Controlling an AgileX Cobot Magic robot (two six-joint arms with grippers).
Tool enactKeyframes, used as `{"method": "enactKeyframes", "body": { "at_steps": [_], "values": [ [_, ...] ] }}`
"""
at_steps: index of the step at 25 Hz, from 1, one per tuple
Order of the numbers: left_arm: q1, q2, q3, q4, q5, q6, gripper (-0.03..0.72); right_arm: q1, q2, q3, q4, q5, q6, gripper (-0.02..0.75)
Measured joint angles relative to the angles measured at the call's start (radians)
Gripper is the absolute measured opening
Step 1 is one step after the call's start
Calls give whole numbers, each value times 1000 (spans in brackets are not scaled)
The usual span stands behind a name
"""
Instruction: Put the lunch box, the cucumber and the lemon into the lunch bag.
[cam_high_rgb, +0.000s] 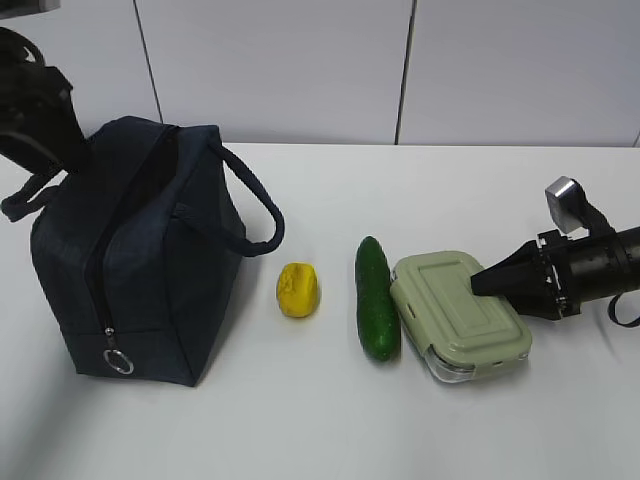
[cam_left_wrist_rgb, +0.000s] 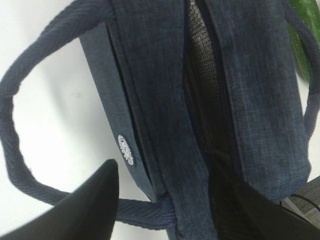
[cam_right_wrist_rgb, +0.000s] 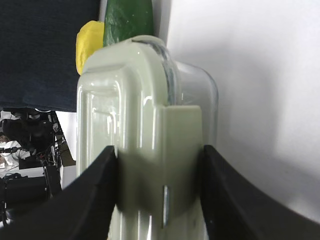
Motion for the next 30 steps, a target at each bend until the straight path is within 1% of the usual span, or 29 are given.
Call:
{"method": "enactKeyframes", "body": {
  "at_steps": [2,4,7,15,17,19,20,22,23,24,26,30],
  "values": [
    [-10,0,21,14,0,-2,401,0,0,0,0,0,0,369],
    [-13,0,40,51,2,-19,401,0,0,0,0,0,0,369],
    [-13,0,45,89,2,-28,401,0,0,0,0,0,2,369],
    [-13,50,45,86,2,-33,398,0,0,0,0,0,2,369],
    [-13,63,45,86,0,-35,388,0,0,0,0,0,2,369],
    [-13,65,45,86,0,-35,335,0,0,0,0,0,3,368],
    [-13,65,45,86,0,-35,283,0,0,0,0,0,3,368],
    [-13,65,45,88,0,-35,146,0,0,0,0,0,6,368],
    [-13,65,45,91,0,-35,90,0,0,0,0,0,6,368],
    [-13,65,45,98,0,-35,49,0,0,0,0,0,6,368],
    [-13,65,45,113,0,-35,21,0,0,0,0,0,6,368],
    [-13,60,45,124,0,-35,14,0,0,0,0,0,8,368]
  ]
}}
